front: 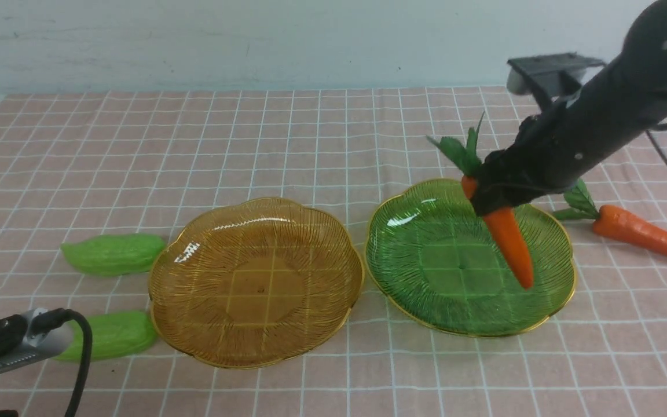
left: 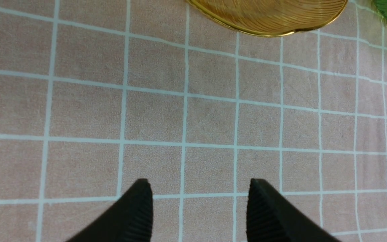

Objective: Put different types of vegetables on the plate.

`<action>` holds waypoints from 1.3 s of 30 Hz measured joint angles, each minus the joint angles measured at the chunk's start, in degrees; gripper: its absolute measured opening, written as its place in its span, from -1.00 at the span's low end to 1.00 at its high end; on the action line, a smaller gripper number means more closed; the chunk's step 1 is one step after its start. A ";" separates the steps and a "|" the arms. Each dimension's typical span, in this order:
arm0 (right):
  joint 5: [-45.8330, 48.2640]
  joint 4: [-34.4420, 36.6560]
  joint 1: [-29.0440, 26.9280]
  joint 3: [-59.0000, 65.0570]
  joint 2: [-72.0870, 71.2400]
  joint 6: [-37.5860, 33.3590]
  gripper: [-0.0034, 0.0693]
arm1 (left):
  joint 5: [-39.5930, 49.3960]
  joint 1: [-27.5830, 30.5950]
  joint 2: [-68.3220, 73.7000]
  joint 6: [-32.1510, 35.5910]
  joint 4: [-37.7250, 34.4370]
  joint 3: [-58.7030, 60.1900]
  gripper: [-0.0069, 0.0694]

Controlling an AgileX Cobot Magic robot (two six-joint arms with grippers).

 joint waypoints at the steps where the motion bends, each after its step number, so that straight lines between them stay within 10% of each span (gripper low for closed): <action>1: 0.00 -0.22 0.00 0.00 0.15 0.00 0.32 | 0.00 0.00 0.00 0.00 0.00 0.00 0.12; 7: 2.40 -14.37 0.00 -5.24 0.15 0.22 0.65 | 0.00 0.00 0.00 0.00 0.00 0.00 0.12; 15: 2.18 -32.81 -5.15 -6.93 2.82 4.66 -0.83 | -0.11 0.00 0.00 -0.05 0.00 0.00 0.12; 20: 1.50 -30.03 -13.09 -6.93 3.33 7.19 -0.94 | -1.38 0.00 0.00 -0.05 0.00 0.00 0.12; 25: 1.61 -29.41 -15.37 -6.93 6.61 5.04 -0.64 | -1.38 0.00 0.00 0.00 0.08 0.00 0.12; 33: -0.65 -30.00 -15.32 -6.93 10.82 3.01 0.53 | -1.48 0.00 0.00 0.00 1.06 0.00 0.12; 39: -2.60 -30.21 -15.32 -7.05 12.54 2.79 0.67 | -1.48 0.00 0.00 0.00 1.06 0.00 0.12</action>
